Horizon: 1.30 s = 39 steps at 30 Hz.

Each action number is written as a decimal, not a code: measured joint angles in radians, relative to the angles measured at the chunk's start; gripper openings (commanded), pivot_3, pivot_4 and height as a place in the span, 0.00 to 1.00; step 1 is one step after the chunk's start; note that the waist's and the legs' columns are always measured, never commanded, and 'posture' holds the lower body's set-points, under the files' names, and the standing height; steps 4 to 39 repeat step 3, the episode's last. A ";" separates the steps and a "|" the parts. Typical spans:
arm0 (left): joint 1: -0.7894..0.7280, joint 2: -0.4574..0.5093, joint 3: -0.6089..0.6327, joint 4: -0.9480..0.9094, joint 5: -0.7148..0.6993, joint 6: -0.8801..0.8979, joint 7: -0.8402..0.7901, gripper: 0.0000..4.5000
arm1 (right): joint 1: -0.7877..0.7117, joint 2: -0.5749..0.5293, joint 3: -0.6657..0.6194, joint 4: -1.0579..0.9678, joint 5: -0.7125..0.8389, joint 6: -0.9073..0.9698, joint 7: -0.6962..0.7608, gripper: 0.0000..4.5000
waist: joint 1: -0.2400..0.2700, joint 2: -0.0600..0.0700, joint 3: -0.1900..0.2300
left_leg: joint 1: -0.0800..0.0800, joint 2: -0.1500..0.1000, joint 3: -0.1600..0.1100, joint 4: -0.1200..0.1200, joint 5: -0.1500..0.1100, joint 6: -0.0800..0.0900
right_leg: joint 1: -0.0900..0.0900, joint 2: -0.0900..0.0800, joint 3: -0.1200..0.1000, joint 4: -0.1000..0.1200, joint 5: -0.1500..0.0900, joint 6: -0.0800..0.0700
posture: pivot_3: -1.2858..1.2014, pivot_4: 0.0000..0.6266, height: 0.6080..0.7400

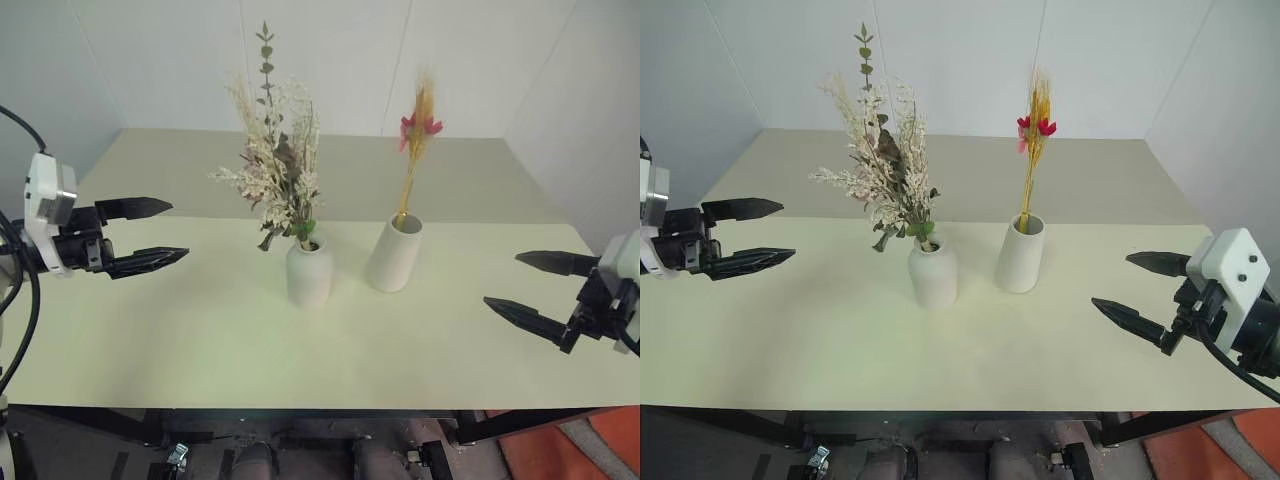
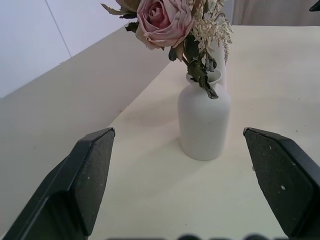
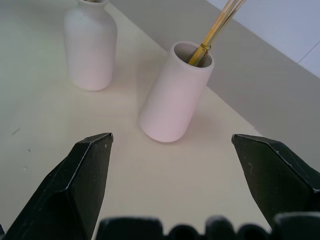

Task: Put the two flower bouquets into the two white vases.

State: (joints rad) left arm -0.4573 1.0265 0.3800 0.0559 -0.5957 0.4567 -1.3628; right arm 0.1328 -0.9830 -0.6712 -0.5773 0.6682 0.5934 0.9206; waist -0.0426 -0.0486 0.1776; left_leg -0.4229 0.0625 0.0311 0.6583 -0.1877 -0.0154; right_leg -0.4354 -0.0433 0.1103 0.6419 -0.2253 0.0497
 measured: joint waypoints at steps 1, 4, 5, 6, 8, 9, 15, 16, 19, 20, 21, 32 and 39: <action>0.000 0.000 0.000 0.000 0.000 -0.001 0.000 1.00 | 0.000 0.000 0.000 0.000 -0.001 0.001 0.000 1.00 | 0.000 0.000 0.000 | 0.000 0.000 0.000 0.000 0.000 0.000 | 0.000 0.000 0.000 0.000 0.000 0.000 | 0.52 0.24 1.00; 0.000 0.000 0.000 0.000 0.000 -0.004 0.000 1.00 | 0.003 -0.003 -0.003 -0.002 -0.006 0.002 0.000 1.00 | 0.000 0.000 0.000 | 0.000 0.000 0.000 0.000 0.000 0.000 | 0.000 0.000 0.000 0.000 0.000 0.000 | 0.52 0.24 1.00; 0.000 0.000 0.000 0.000 0.000 -0.004 0.000 1.00 | 0.003 -0.003 -0.003 -0.002 -0.006 0.002 0.000 1.00 | 0.000 0.000 0.000 | 0.000 0.000 0.000 0.000 0.000 0.000 | 0.000 0.000 0.000 0.000 0.000 0.000 | 0.52 0.24 1.00; 0.000 0.000 0.000 0.000 0.000 -0.004 0.000 1.00 | 0.003 -0.003 -0.003 -0.002 -0.006 0.002 0.000 1.00 | 0.000 0.000 0.000 | 0.000 0.000 0.000 0.000 0.000 0.000 | 0.000 0.000 0.000 0.000 0.000 0.000 | 0.52 0.24 1.00; 0.000 0.000 0.000 0.000 0.000 -0.004 0.000 1.00 | 0.003 -0.003 -0.003 -0.002 -0.006 0.002 0.000 1.00 | 0.000 0.000 0.000 | 0.000 0.000 0.000 0.000 0.000 0.000 | 0.000 0.000 0.000 0.000 0.000 0.000 | 0.52 0.24 1.00; 0.000 0.000 0.000 0.000 0.000 -0.004 0.000 1.00 | 0.003 -0.003 -0.003 -0.002 -0.006 0.002 0.000 1.00 | 0.000 0.000 0.000 | 0.000 0.000 0.000 0.000 0.000 0.000 | 0.000 0.000 0.000 0.000 0.000 0.000 | 0.52 0.24 1.00; 0.000 0.000 0.000 0.000 0.000 -0.004 0.000 1.00 | 0.003 -0.003 -0.003 -0.002 -0.006 0.002 0.000 1.00 | 0.000 0.000 0.000 | 0.000 0.000 0.000 0.000 0.000 0.000 | 0.000 0.000 0.000 0.000 0.000 0.000 | 0.52 0.24 1.00; 0.000 0.000 0.000 0.000 0.000 -0.004 0.000 1.00 | 0.003 -0.003 -0.003 -0.002 -0.006 0.002 0.000 1.00 | 0.000 0.000 0.000 | 0.000 0.000 0.000 0.000 0.000 0.000 | 0.000 0.000 0.000 0.000 0.000 0.000 | 0.52 0.24 1.00; 0.000 0.000 0.000 0.000 0.000 -0.004 0.000 1.00 | 0.003 -0.003 -0.003 -0.002 -0.006 0.002 0.000 1.00 | 0.000 0.000 0.000 | 0.000 0.000 0.000 0.000 0.000 0.000 | 0.000 0.000 0.000 0.000 0.000 0.000 | 0.52 0.24 1.00; 0.000 0.000 0.000 0.000 0.000 -0.004 0.000 1.00 | 0.003 -0.003 -0.003 -0.002 -0.006 0.002 0.000 1.00 | 0.000 0.000 0.000 | 0.000 0.000 0.000 0.000 0.000 0.000 | 0.000 0.000 0.000 0.000 0.000 0.000 | 0.52 0.24 1.00; 0.000 0.000 0.000 0.000 0.000 -0.004 0.000 1.00 | 0.003 -0.003 -0.003 -0.002 -0.006 0.002 0.000 1.00 | 0.000 0.000 0.000 | 0.000 0.000 0.000 0.000 0.000 0.000 | 0.000 0.000 0.000 0.000 0.000 0.000 | 0.52 0.24 1.00; 0.000 0.000 0.000 0.000 0.000 -0.004 0.000 1.00 | 0.003 -0.003 -0.003 -0.002 -0.006 0.002 0.000 1.00 | 0.000 0.000 0.000 | 0.000 0.000 0.000 0.000 0.000 0.000 | 0.000 0.000 0.000 0.000 0.000 0.000 | 0.52 0.24 1.00; 0.000 0.000 0.000 0.000 0.000 -0.004 0.000 1.00 | 0.003 -0.003 -0.003 -0.002 -0.006 0.002 0.000 1.00 | 0.000 0.000 0.000 | 0.000 0.000 0.000 0.000 0.000 0.000 | 0.000 0.000 0.000 0.000 0.000 0.000 | 0.52 0.24 1.00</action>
